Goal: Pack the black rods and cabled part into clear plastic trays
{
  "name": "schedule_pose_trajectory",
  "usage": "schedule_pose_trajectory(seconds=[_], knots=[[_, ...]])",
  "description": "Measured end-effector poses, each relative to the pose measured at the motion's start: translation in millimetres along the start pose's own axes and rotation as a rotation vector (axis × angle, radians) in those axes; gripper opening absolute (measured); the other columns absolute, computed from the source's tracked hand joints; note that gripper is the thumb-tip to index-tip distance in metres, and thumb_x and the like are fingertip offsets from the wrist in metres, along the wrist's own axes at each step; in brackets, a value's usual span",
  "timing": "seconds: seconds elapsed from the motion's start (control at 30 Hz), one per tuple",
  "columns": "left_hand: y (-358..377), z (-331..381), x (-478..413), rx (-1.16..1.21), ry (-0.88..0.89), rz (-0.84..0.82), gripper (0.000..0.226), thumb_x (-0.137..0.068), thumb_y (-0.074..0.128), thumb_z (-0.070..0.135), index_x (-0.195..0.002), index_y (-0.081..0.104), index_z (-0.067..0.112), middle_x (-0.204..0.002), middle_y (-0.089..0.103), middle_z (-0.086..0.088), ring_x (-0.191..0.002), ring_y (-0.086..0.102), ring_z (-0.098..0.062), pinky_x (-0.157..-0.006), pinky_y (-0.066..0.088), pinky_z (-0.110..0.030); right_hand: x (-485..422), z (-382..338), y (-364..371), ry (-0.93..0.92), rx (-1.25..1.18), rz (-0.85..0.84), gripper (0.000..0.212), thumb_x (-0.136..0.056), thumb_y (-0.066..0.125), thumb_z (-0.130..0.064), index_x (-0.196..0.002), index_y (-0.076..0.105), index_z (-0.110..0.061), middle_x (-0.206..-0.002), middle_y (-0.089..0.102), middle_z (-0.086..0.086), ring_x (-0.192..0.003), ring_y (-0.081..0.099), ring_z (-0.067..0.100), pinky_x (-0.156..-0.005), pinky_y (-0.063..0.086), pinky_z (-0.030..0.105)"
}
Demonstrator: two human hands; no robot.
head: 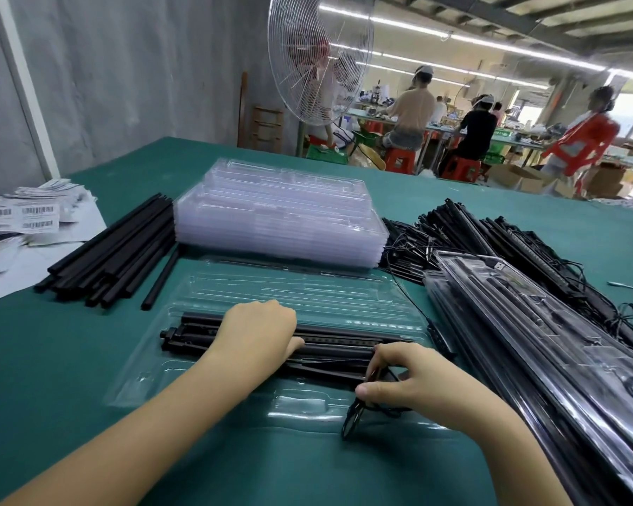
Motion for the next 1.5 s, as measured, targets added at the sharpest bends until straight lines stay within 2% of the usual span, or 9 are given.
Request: schedule_pose_trajectory(seconds=[0.23,0.5,0.6,0.8,0.97,1.13,1.23,1.33,1.5], knots=[[0.1,-0.8,0.9,0.026,-0.019,0.004,0.044,-0.102,0.032,0.037,-0.063,0.024,0.018,-0.063,0.028,0.004,-0.072,0.042,-0.021,-0.064,0.035,-0.028,2.9,6.8,4.8,0.0,0.019,-0.012,0.027,-0.07,0.072,-0.051,-0.084,0.062,-0.03,-0.116,0.063,-0.007,-0.114,0.054,0.005,-0.094,0.044,0.03],[3.7,-1.2,0.1,0.011,-0.009,-0.04,0.044,-0.102,0.031,0.034,-0.062,0.028,0.017,-0.062,0.034,0.004,-0.062,0.041,-0.02,-0.06,0.033,-0.027,1.9,7.0,7.9,-0.023,0.072,-0.026,0.031,-0.076,0.066,-0.055,-0.089,0.056,-0.028,-0.116,0.061,-0.013,-0.105,0.058,0.006,-0.077,0.043,0.028],[3.3,-4.1,0.7,0.036,-0.003,-0.055,0.044,-0.102,0.032,0.035,-0.062,0.028,0.016,-0.062,0.035,0.003,-0.055,0.035,-0.016,-0.059,0.033,-0.028,4.2,1.4,-1.3,-0.074,-0.003,0.032,0.027,-0.078,0.067,-0.049,-0.088,0.057,-0.027,-0.125,0.045,-0.025,-0.122,0.04,-0.007,-0.089,0.036,0.021],[5.3,-21.2,2.0,0.15,-0.016,-0.132,0.048,-0.098,0.039,0.041,-0.058,0.033,0.014,-0.059,0.039,0.001,-0.05,0.037,-0.014,-0.049,0.028,-0.029,-3.5,-34.3,-3.8,-0.199,-0.075,0.16,0.029,-0.072,0.073,-0.049,-0.078,0.064,-0.023,-0.066,0.063,-0.01,-0.057,0.054,-0.003,-0.056,0.044,0.016],[5.2,-27.7,9.3,0.262,0.003,-0.147,0.051,-0.095,0.044,0.042,-0.054,0.036,0.013,-0.051,0.041,-0.001,-0.049,0.037,-0.02,-0.049,0.028,-0.027,-16.6,-34.3,5.8,-0.146,0.004,0.132,0.038,-0.074,0.069,-0.054,-0.081,0.067,-0.017,-0.055,0.053,-0.009,-0.047,0.047,0.0,-0.055,0.048,0.025],[-9.1,-27.6,24.3,0.307,0.058,-0.07,0.041,-0.095,0.043,0.042,-0.065,0.048,0.014,-0.062,0.054,-0.002,-0.054,0.042,-0.02,-0.051,0.032,-0.028,-13.6,-23.7,8.1,-0.124,-0.128,0.043,0.032,-0.075,0.072,-0.047,-0.082,0.07,-0.016,-0.057,0.057,-0.006,-0.042,0.051,0.0,-0.043,0.042,0.015],[-23.7,-16.4,38.7,0.529,0.124,0.038,0.041,-0.086,0.043,0.062,-0.081,0.063,0.026,-0.072,0.062,0.011,-0.063,0.056,-0.004,-0.058,0.046,-0.024,-9.8,-23.1,11.8,-0.134,-0.261,0.015,0.026,-0.076,0.074,-0.038,-0.08,0.069,-0.013,-0.058,0.06,-0.004,-0.045,0.056,0.008,-0.042,0.045,0.019],[-27.7,8.6,52.6,0.753,0.218,-0.011,0.063,-0.061,0.044,0.086,-0.101,0.06,0.039,-0.083,0.057,0.021,-0.079,0.051,0.011,-0.061,0.04,-0.013,-7.8,-21.7,8.4,-0.131,-0.363,0.078,0.025,-0.078,0.072,-0.035,-0.081,0.069,-0.011,-0.056,0.061,0.0,-0.044,0.058,0.02,-0.043,0.047,0.027],[-10.7,35.9,51.9,0.696,0.284,-0.046,0.037,-0.082,0.062,0.051,-0.114,0.053,0.036,-0.084,0.048,0.02,-0.074,0.045,0.014,-0.066,0.036,-0.013,-2.7,-18.3,4.5,-0.033,-0.573,0.029,0.021,-0.091,0.059,-0.024,-0.082,0.067,-0.007,-0.059,0.064,0.006,-0.047,0.063,0.022,-0.045,0.051,0.03]])
Point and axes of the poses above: each hand's wrist, its own x-axis away from the middle knuckle, its own y-axis out of the palm, z = x × y, the point moved 6 cm from there along -x, towards the middle knuckle
